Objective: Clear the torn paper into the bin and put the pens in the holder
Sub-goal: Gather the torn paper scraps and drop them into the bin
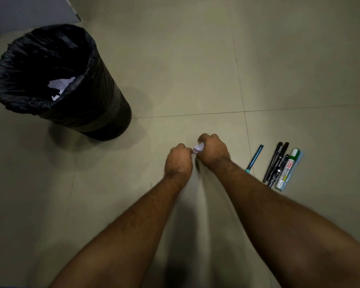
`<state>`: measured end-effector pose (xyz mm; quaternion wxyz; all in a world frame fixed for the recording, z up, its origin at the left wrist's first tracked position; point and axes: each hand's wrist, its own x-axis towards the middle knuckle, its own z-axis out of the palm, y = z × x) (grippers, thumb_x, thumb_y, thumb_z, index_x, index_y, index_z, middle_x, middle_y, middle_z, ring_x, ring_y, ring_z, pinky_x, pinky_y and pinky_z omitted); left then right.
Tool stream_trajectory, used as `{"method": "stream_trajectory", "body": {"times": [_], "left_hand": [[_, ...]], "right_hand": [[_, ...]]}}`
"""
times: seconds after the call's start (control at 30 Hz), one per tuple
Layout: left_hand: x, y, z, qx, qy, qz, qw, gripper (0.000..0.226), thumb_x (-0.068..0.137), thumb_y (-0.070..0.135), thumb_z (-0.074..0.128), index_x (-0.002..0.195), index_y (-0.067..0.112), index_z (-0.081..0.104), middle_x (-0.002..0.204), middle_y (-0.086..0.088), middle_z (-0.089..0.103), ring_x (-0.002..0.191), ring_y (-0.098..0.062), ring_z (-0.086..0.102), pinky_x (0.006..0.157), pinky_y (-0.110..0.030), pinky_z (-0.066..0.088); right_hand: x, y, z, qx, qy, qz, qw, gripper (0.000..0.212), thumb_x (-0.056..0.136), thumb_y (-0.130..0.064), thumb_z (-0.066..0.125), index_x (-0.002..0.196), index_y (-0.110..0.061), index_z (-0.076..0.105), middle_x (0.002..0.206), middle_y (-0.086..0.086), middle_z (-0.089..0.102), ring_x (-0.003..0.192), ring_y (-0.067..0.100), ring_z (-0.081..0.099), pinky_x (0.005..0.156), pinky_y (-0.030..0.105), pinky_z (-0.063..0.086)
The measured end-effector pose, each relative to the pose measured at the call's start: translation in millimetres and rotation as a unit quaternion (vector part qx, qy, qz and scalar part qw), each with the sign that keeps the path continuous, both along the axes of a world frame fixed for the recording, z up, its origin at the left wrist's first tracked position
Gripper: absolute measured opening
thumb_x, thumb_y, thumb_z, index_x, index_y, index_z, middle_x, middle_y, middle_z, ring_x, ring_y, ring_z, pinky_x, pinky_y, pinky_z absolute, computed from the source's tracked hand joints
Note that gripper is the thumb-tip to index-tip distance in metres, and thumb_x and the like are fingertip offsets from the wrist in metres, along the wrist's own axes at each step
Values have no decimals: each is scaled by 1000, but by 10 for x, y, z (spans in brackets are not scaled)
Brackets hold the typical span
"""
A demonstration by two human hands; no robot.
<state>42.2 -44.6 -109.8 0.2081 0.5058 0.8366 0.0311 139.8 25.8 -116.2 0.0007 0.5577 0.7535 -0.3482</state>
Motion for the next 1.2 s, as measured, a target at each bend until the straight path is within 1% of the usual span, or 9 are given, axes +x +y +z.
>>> {"method": "stream_trajectory", "body": {"times": [0.1, 0.3, 0.43, 0.5, 0.57, 0.73, 0.93, 1.07, 1.2], "left_hand": [[8, 61, 30, -16, -31, 32, 999, 24, 96, 20, 56, 112, 11, 71, 110, -10, 68, 99, -28, 65, 87, -33, 52], [-29, 106, 67, 19, -102, 130, 986, 21, 93, 24, 60, 98, 9, 75, 98, -9, 72, 92, -29, 67, 83, -35, 55], [-145, 55, 0, 84, -190, 228, 951, 8, 83, 11, 69, 85, 15, 75, 90, -6, 75, 85, -25, 70, 82, -32, 58], [-231, 42, 9, 101, -227, 267, 931, 12, 80, 8, 68, 85, 18, 73, 84, -5, 75, 79, -26, 71, 79, -37, 60], [-296, 45, 62, 103, -246, 262, 927, 15, 80, 7, 68, 89, 18, 71, 77, -3, 71, 73, -23, 69, 76, -38, 60], [-280, 121, 105, 84, -249, 217, 940, 15, 79, 7, 69, 89, 19, 70, 74, -2, 69, 72, -22, 67, 77, -33, 59], [-235, 137, 11, 53, -211, 220, 951, 19, 76, 6, 68, 90, 18, 73, 93, -8, 74, 86, -26, 69, 80, -30, 57], [-296, 81, -34, 60, -211, 223, 950, 17, 77, 8, 69, 88, 19, 72, 92, -8, 74, 84, -28, 70, 80, -35, 59], [-292, 107, -9, 80, -226, 229, 943, 17, 77, 7, 68, 83, 22, 70, 89, -7, 74, 82, -26, 70, 77, -36, 60]], "right_hand": [[-20, 29, 0, -15, -15, -8, 1000, 31, 92, -37, 64, 106, -11, 69, 107, 11, 66, 93, 28, 64, 77, 27, 46], [-45, 12, 25, -24, -16, -15, 999, 25, 91, -35, 65, 97, -12, 73, 97, 8, 72, 92, 26, 65, 77, 28, 48], [-24, -58, 15, -57, 65, -126, 988, 17, 84, -31, 73, 85, -14, 73, 86, 4, 73, 82, 23, 66, 69, 23, 43], [21, -78, 38, -61, 96, -211, 971, 15, 81, -28, 75, 83, -13, 73, 83, 2, 71, 77, 20, 62, 67, 21, 40], [52, -93, 57, -33, 86, -228, 969, 14, 84, -28, 73, 86, -14, 72, 87, 3, 71, 76, 19, 60, 66, 22, 39], [22, -108, 48, 10, 39, -180, 983, 22, 86, -36, 72, 91, -15, 70, 96, -1, 61, 84, 21, 61, 71, 26, 45], [-77, -203, -11, 94, 13, 14, 995, 4, 83, -20, 68, 81, -16, 68, 104, 2, 63, 90, 28, 62, 69, 30, 47], [-111, -224, -53, 119, -13, 45, 992, 11, 86, -13, 55, 89, -13, 66, 97, 11, 66, 90, 34, 60, 69, 34, 44], [-118, -212, -92, 106, -1, 26, 994, 8, 86, -15, 57, 89, -11, 63, 92, 13, 68, 85, 36, 60, 67, 34, 41]]}}
